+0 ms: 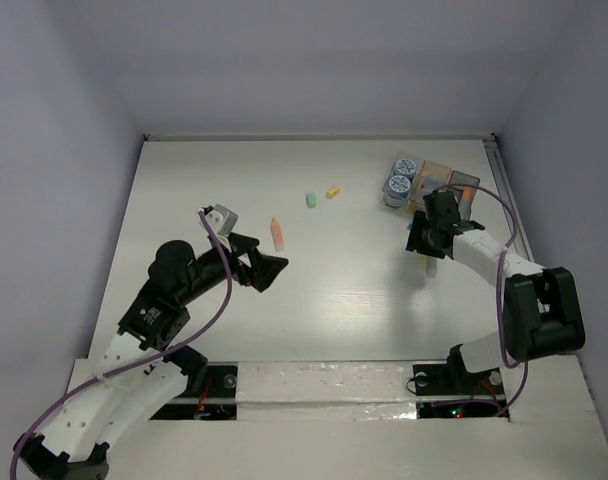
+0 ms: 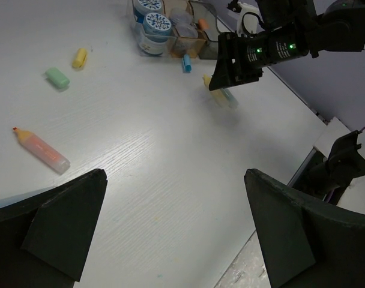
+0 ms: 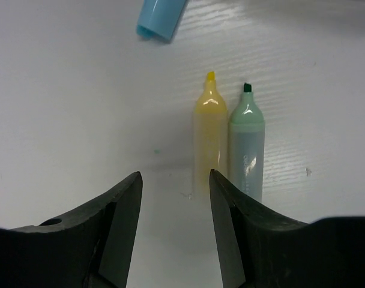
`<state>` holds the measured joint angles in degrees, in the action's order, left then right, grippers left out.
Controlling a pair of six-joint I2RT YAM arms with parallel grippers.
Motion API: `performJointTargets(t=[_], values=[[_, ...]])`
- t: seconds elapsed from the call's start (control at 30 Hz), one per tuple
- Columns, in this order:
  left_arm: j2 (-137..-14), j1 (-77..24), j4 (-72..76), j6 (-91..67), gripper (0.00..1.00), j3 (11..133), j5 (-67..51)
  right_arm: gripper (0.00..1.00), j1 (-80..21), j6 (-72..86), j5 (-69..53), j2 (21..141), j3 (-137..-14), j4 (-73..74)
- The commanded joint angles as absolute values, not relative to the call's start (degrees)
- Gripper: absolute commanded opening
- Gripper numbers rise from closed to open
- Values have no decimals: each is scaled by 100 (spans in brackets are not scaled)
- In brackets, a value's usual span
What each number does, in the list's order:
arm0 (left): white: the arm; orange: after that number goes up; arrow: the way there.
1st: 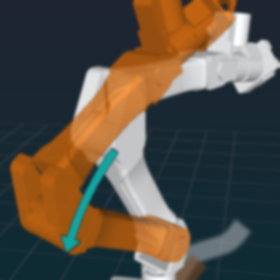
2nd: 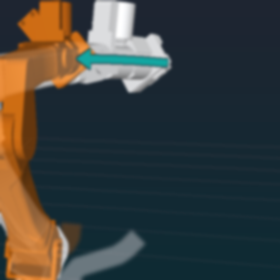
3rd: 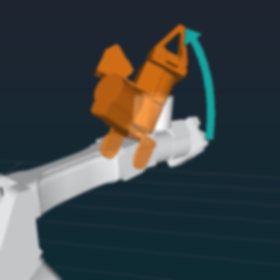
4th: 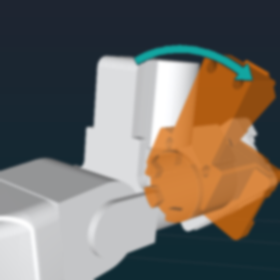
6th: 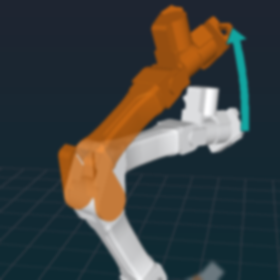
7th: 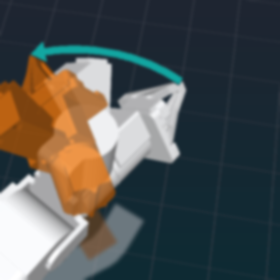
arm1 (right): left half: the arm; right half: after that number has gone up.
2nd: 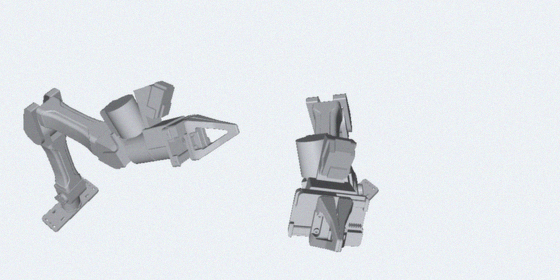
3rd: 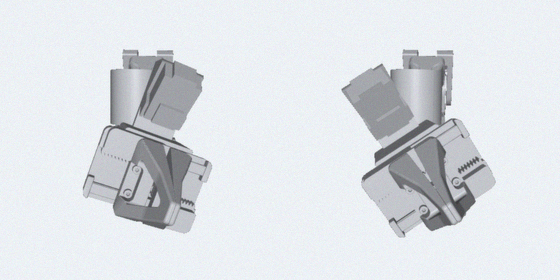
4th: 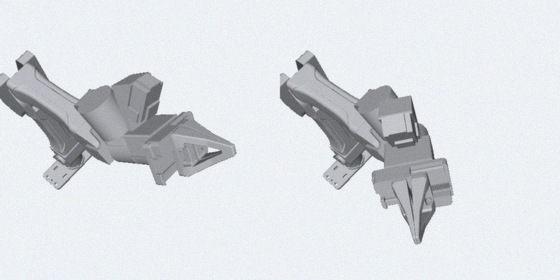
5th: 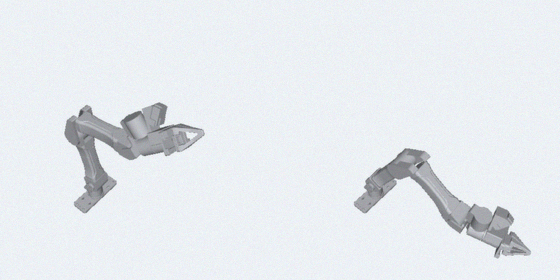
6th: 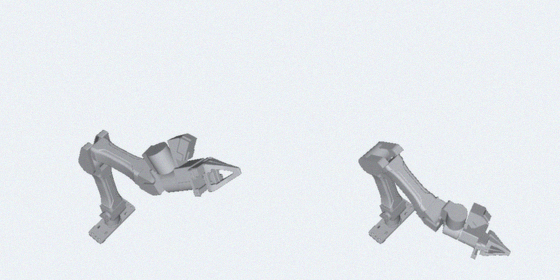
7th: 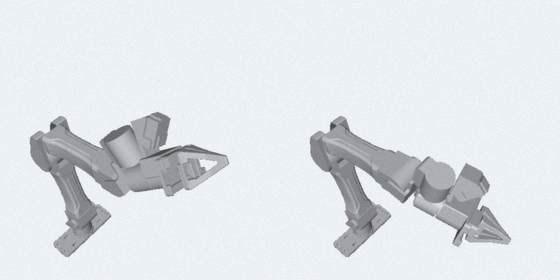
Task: Sort the stationery into containers
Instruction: Pick up the pen from the center of the board.
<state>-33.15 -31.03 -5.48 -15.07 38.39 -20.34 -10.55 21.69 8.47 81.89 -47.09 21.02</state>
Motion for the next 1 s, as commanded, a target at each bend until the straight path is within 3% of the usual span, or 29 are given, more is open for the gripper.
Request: performJointTargets(t=[0.0, 0.63, 0.83, 0.97], values=[[-3278, -3085, -378, -1459, 99, 4017, -2030, 54, -1072, 2048, 1239, 8419, -5080, 2136], [-3366, -3085, -352, -1459, 99, 4025, -2065, 54, -1072, 1820, 1363, 9377, -5546, 2347], [-3358, -3085, -360, -1450, 99, 4025, -2039, 45, -1072, 1802, 985, 9527, -5643, 2259], [-3375, -3085, -352, -1459, 99, 4017, -2057, 56, -1072, 1767, 1028, 9667, -5739, 2250]])
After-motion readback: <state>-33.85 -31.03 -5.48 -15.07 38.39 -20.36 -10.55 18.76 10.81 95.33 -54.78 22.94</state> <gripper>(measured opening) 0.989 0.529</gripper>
